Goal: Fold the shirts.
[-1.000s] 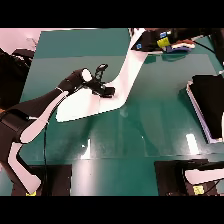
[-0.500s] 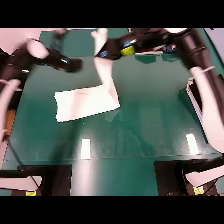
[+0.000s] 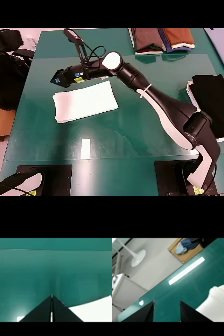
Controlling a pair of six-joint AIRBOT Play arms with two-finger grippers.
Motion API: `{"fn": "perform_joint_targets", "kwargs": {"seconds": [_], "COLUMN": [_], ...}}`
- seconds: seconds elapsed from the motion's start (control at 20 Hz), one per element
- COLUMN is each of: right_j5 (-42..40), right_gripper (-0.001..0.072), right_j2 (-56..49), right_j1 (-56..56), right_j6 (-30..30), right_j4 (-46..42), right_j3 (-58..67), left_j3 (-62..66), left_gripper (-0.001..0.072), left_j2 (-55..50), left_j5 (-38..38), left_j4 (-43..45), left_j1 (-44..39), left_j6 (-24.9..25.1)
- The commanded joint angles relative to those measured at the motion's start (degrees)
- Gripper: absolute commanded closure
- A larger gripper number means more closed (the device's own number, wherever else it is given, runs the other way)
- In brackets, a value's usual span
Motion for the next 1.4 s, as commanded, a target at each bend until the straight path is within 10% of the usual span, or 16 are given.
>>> {"fn": "perform_joint_targets", "kwargs": {"seconds": [0.0,0.25,0.45,1.05,1.25,1.35], "right_j5": [-1.0,11.2,13.6,10.8,8.3,7.1], "right_gripper": [0.035,0.0347,0.0204,0.0211,0.0691,0.0692], "right_j2": [4.9,12.5,10.6,-8.6,-11.7,-11.3], "right_j1": [-4.9,-22.0,-30.1,-16.5,-14.6,-15.3], "right_j6": [-0.5,7.4,7.4,7.2,7.1,7.1], "right_j4": [-4.0,-15.0,-11.5,-1.9,-2.3,-2.3], "right_j3": [-7.7,-24.8,-33.1,-20.0,-12.2,-8.9], "left_j3": [0.0,0.0,0.0,0.0,0.0,0.0], "left_gripper": [0.068,0.068,0.068,0.068,0.0681,0.0681], "left_j2": [1.3,1.3,1.3,1.3,1.3,1.3], "left_j5": [-1.4,-0.3,1.5,0.8,-1.2,-1.6], "left_j4": [0.2,0.2,0.1,-0.3,-0.5,-1.4], "left_j1": [-0.8,-6.4,-9.0,-9.0,-9.0,-9.0], "left_j6": [0.7,1.4,1.4,1.4,1.4,1.4]}}
